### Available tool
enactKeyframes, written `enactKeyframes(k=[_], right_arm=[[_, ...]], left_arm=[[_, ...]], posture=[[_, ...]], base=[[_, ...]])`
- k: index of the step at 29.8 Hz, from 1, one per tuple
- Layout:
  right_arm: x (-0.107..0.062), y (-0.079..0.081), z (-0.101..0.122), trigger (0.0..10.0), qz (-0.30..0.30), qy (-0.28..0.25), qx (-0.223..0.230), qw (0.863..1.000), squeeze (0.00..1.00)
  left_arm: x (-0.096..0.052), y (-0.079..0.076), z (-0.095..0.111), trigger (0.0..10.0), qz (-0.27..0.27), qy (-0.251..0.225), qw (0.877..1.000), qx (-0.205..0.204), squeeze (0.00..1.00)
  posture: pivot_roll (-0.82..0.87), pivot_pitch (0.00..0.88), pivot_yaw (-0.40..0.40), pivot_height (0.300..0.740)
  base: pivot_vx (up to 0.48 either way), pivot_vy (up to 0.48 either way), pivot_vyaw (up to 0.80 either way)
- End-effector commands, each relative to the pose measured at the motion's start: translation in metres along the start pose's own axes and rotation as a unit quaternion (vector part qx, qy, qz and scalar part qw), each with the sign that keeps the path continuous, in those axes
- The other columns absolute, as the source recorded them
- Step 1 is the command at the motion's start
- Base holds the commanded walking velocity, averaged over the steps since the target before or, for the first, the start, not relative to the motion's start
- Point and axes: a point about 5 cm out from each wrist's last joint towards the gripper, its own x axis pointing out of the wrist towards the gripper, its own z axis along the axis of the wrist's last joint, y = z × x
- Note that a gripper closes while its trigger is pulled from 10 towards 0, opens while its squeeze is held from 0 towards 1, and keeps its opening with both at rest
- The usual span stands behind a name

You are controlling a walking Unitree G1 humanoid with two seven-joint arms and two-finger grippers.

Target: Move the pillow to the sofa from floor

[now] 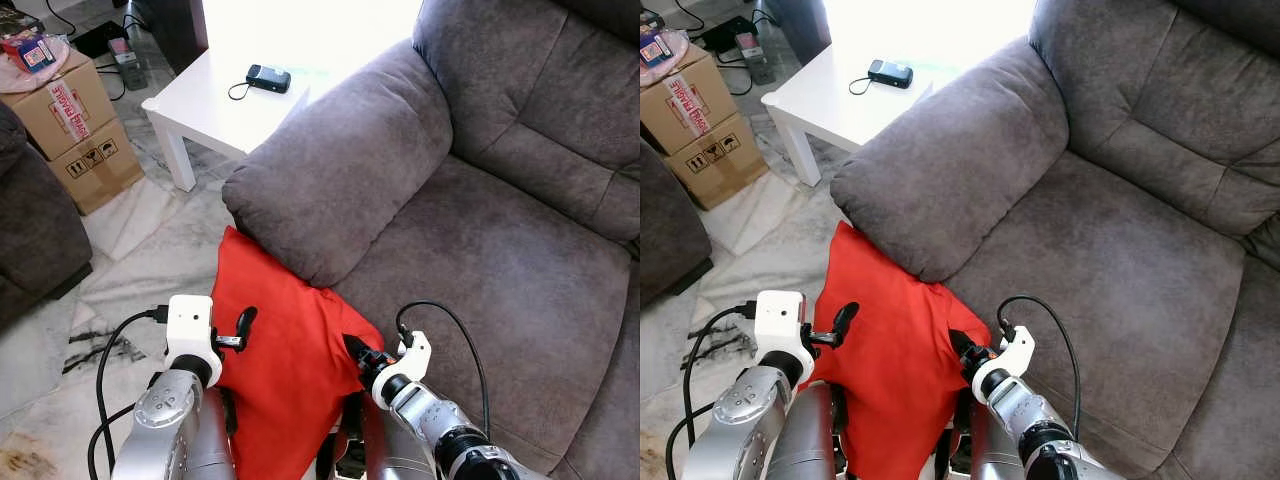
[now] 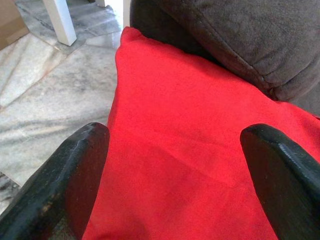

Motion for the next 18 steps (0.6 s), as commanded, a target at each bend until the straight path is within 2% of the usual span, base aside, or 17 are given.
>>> enactKeyframes(k=[1,18], right_arm=[[-0.0054,-0.0110,-0.0057,0.0,-0.015,0.009,-0.001,1.000,0.00],[-0.0077,-0.0142,-0.0051,0.0,-0.012,0.006,-0.001,1.000,0.00]], left_arm=[[-0.0018,-0.0007,-0.0032,10.0,0.001,0.005,1.000,0.005,0.00],[0.0004,-0.0010,-0.0047,10.0,0.001,0.007,1.000,0.005,0.00]], posture=[[0.13,0.276,-0.173,0.626],[0.14,0.270,-0.171,0.626]], base=[[0.000,0.000,0.00],[0.000,0.000,0.00]])
